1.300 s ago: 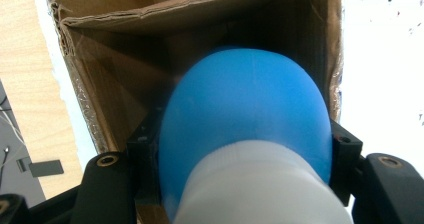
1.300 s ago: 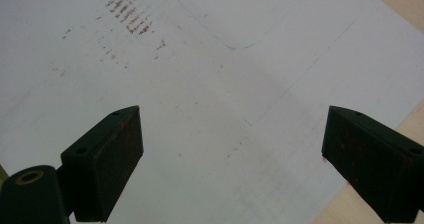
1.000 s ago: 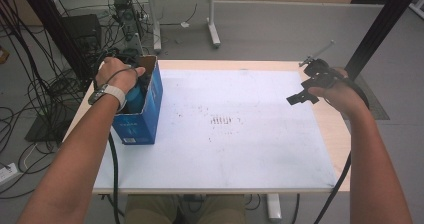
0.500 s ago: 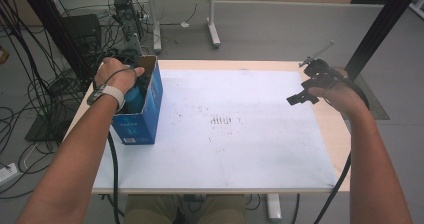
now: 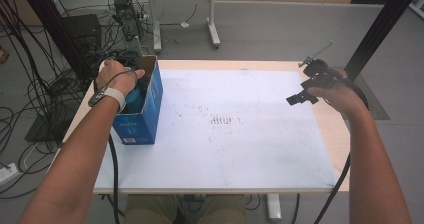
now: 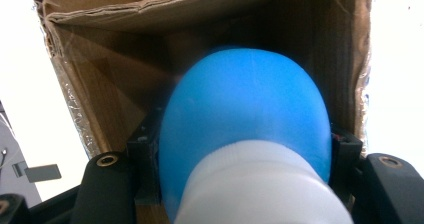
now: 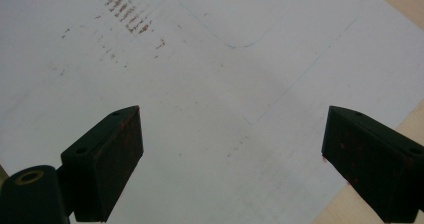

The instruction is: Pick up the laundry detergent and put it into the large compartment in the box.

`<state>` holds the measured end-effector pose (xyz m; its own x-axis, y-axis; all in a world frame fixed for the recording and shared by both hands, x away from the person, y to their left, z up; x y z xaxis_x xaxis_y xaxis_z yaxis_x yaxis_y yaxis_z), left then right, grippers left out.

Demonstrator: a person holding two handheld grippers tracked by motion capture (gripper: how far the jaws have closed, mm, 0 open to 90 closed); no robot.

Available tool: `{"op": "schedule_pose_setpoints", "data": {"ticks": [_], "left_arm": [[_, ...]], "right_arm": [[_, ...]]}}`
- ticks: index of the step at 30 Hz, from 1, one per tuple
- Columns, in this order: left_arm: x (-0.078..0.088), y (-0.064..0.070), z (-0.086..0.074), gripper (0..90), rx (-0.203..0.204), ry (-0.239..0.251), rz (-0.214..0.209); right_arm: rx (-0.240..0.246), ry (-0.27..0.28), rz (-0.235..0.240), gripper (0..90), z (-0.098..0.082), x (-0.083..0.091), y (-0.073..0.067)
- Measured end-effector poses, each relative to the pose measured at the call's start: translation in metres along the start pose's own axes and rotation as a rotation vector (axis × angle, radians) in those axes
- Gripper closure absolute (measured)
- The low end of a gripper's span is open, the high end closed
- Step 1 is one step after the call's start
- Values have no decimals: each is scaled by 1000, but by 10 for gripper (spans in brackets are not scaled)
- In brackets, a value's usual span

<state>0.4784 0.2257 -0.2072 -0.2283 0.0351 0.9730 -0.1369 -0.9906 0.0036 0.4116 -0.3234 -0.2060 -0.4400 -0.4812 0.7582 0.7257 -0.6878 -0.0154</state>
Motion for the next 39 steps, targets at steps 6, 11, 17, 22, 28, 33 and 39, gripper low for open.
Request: {"op": "schedule_pose_setpoints", "data": {"ticks": [6,11,17,22,28,33,39], "left_arm": [[-7,-1,-2,372,3,-5,-7],[-8,-1,-2,372,4,0,-4],[-9,-1,-2,372,-2,2,-4],[-9,-1,-2,372,-1,1,-2],[-9,-1,-2,372,0,2,-1],[-9,-1,-3,372,-1,2,-3],[-9,-2,-3,371,-2,3,-6]], "right_arm": [[-3,0,1,95,-1,0,0],[-6,-1,0,95,-2,-1,1],[-6,0,1,95,-2,-1,0],[-8,-1,0,95,-3,0,1],[-8,1,-1,95,-3,0,0],[-9,-1,-1,95,-3,1,0],[-9,-2,-1,95,-3,0,0]]}}
Point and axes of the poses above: each handheld gripper's, and its own axes: x roughly backward along the jaws, z roughly out of its top, y roughly to its right, the point moved 7 cm from there along -x, roughly forward along the jaws, and after that the axes turned 11 degrees about y, right-handed, at the moved point
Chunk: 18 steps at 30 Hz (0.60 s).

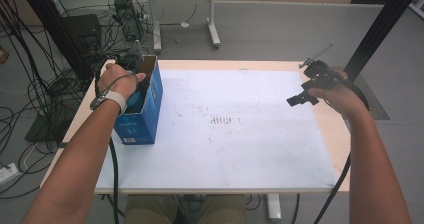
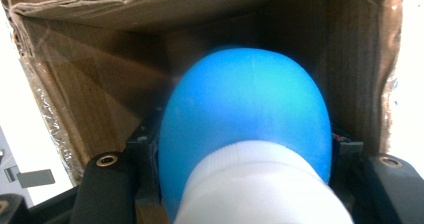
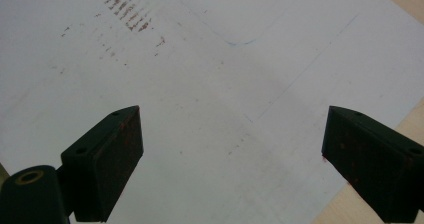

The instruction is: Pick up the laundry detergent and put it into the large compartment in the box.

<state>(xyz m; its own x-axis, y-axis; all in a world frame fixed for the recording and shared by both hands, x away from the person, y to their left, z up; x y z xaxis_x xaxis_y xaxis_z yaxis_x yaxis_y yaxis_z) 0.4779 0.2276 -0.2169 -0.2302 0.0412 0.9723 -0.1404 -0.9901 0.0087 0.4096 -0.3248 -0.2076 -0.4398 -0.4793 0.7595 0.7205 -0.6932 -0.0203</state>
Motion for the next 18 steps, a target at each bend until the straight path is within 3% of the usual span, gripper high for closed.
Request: {"op": "schedule_pose_setpoints", "data": {"ticks": [18], "left_arm": [[0,-1,-1,371,-1,8,-2]], "right_arm": [[2,0,0,95,1,0,0]]}}
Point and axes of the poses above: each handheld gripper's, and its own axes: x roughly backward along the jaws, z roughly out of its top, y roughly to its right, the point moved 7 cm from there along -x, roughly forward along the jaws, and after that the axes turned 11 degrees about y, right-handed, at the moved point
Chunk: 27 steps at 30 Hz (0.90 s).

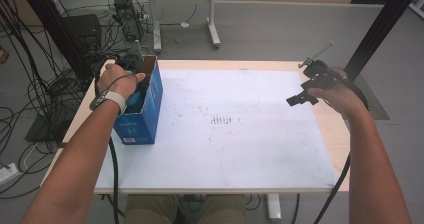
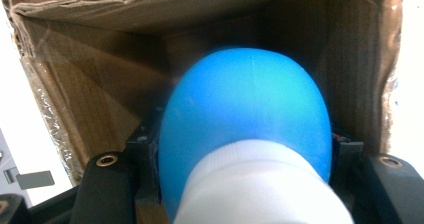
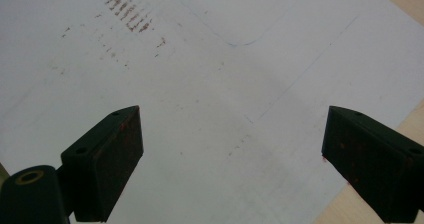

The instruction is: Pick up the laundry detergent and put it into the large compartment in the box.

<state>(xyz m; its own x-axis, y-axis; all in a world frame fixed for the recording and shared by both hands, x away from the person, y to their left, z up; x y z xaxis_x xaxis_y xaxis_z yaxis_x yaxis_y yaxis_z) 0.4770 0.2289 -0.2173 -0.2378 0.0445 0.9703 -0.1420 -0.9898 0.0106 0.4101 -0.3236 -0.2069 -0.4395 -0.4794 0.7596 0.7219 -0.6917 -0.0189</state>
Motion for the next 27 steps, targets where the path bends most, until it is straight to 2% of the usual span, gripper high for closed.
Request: {"op": "schedule_pose_setpoints", "data": {"ticks": [27], "left_arm": [[0,0,-1,371,-3,4,0]], "right_arm": [[1,-2,-1,95,1,0,-1]]}}
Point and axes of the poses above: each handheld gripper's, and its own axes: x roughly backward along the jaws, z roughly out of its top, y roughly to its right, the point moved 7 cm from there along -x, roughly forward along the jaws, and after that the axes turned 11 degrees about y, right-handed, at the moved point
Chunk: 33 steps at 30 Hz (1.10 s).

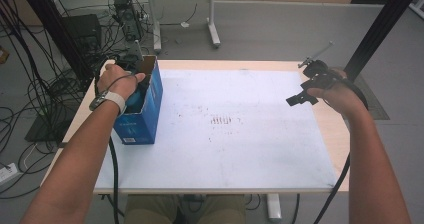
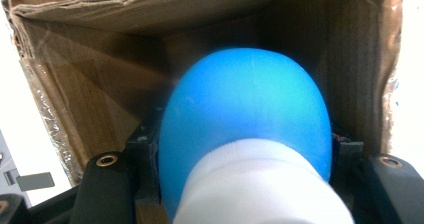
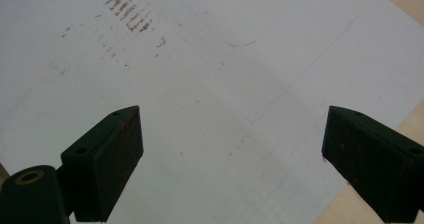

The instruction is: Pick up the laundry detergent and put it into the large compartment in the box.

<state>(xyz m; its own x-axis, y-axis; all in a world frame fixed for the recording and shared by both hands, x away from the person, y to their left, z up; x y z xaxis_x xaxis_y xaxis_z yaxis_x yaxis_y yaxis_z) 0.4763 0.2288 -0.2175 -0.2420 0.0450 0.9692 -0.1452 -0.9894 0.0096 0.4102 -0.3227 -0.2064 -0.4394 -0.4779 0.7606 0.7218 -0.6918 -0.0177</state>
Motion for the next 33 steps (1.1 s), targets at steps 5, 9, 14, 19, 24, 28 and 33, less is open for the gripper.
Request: {"op": "schedule_pose_setpoints", "data": {"ticks": [5,9,14,19,24,28,33], "left_arm": [[0,1,0,371,2,1,2],[0,0,-1,371,-1,2,1],[0,1,-1,371,-1,1,2],[0,1,-1,371,-1,3,4],[0,2,-1,371,-1,4,5],[0,1,-1,371,-1,3,5],[0,0,-1,370,-4,2,1]], "right_arm": [[1,0,0,95,0,0,0],[0,0,1,95,0,0,-1],[0,0,0,95,-1,0,-1],[0,1,0,95,-1,1,-1],[0,1,0,95,-1,1,-1],[0,3,0,95,-1,1,-1],[-2,0,0,95,-2,1,-1]]}}
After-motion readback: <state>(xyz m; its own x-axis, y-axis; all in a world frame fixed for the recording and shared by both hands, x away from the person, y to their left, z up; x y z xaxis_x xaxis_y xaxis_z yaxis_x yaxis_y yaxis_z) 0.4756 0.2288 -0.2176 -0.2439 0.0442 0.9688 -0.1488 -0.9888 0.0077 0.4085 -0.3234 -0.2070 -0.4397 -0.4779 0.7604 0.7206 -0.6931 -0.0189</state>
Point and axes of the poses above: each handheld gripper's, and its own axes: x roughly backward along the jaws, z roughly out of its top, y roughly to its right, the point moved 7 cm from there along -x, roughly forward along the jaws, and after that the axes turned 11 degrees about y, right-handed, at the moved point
